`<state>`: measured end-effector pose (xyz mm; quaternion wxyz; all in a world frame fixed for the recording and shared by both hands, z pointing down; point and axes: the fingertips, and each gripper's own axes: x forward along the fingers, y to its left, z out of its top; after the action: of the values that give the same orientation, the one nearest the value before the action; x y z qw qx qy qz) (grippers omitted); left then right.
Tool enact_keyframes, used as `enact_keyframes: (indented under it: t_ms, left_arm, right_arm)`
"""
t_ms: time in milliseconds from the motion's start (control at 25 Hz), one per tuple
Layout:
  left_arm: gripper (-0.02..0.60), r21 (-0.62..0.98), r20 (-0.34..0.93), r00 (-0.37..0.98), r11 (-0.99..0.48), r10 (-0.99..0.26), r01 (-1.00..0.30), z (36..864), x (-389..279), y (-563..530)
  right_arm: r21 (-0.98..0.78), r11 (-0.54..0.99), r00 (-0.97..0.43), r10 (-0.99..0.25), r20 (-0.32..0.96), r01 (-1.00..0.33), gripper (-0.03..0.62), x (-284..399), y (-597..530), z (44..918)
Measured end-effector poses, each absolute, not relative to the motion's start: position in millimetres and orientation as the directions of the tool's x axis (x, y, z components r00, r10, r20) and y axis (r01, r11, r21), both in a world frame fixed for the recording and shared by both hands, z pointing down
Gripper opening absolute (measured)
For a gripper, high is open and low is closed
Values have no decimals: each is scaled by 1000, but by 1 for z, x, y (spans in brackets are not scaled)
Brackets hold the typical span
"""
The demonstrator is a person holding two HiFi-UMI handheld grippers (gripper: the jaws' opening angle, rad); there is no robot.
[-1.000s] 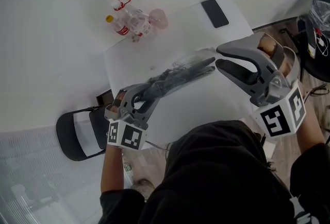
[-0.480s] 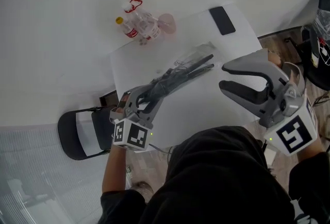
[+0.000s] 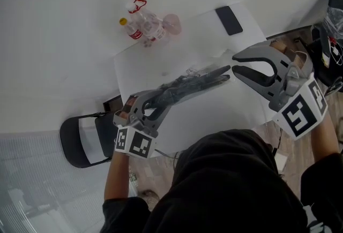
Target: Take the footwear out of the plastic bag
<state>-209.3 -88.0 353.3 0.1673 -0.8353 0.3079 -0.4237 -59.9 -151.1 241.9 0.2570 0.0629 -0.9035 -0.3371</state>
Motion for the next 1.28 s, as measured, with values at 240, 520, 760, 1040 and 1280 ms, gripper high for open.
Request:
enact_keyframes:
  t_ms: [240,520,760,1040,1280]
  left_arm:
    - [141,-546,607,453,-757,-653,-360,352,-207,-88]
    - [141,-558,604,450,-752,-658,-350,351,-207,-87]
    - [141,-588,605,448,-749,-658,-305,355,-196,-83]
    - [141,-597,582,475,-743,-660,-301,347,-187,-85]
    - [141,-617,580,455,-729,-676,-296,347,-187,-88]
  right_arm:
    - [666,724,-845,-235,481,177,117,-65,-130,256]
    - [571,785,-831,-139,539,239,181,-66,-118,260]
    - [578,754,-783,-140,606,312,183,-65,-107,277]
    - [554,757,-772,-106,627,346,167,-79,-98,288]
    - [605,715,-772,-145,619,351,98,-86,-100,296]
